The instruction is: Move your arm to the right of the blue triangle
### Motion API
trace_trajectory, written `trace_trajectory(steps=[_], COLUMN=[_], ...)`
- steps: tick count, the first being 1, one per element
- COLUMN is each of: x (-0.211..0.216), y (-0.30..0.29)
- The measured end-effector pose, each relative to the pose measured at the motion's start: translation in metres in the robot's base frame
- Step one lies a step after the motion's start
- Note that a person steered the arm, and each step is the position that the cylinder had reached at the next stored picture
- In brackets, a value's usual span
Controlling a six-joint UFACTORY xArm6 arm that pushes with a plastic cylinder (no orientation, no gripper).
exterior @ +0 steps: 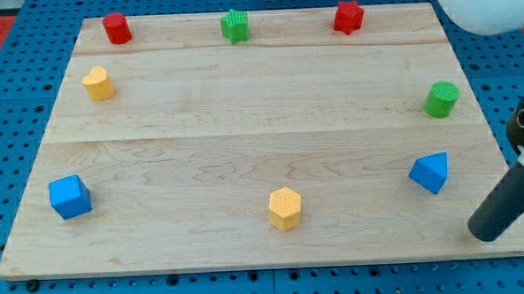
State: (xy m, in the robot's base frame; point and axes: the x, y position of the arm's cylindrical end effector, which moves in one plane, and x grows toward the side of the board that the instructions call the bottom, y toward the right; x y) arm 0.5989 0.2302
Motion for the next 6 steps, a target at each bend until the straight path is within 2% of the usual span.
trace_trajectory(steps=[3,4,6], x=[0.000,-0.007,-0.046], y=[0.000,0.046,0.066])
